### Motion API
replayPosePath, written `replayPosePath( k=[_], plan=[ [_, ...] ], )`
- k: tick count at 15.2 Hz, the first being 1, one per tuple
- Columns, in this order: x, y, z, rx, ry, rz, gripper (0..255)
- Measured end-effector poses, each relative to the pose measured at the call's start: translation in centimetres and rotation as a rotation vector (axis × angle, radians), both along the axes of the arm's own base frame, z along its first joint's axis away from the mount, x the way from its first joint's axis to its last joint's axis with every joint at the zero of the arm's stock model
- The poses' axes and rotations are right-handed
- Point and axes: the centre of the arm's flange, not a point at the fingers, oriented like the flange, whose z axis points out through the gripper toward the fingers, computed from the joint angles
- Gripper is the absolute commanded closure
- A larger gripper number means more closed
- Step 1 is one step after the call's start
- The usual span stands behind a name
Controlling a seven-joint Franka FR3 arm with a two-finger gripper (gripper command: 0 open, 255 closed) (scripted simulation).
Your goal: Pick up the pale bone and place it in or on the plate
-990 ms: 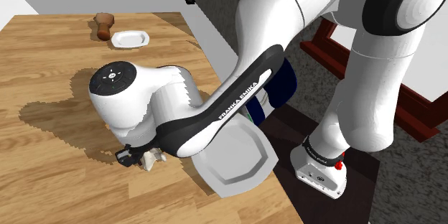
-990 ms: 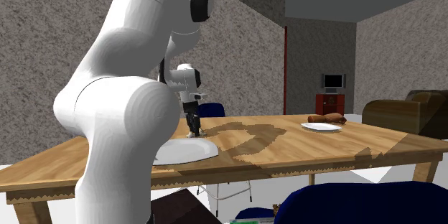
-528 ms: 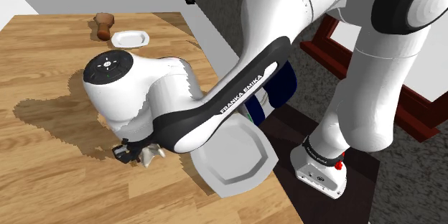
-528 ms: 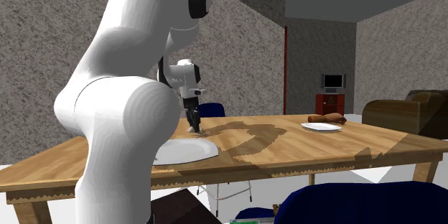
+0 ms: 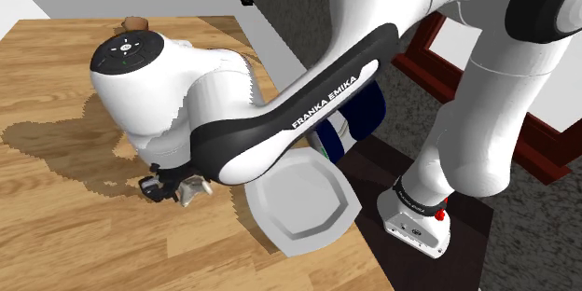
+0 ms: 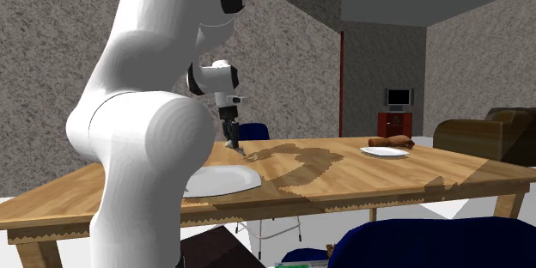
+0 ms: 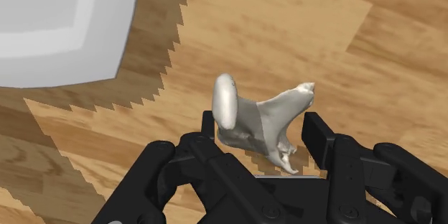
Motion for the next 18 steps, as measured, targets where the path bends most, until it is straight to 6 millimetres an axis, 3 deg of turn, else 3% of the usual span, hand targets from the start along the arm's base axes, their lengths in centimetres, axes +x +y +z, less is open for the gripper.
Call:
replayPosePath(
  k=[6,10,18],
  plan=[
    [-0.5,-0.4,2.8,0.000,0.000,0.000,255],
    [-3.3,-3.8,3.2,0.000,0.000,0.002,255],
    [-10.8,-11.6,3.5,-0.002,0.000,0.001,255]
  ],
)
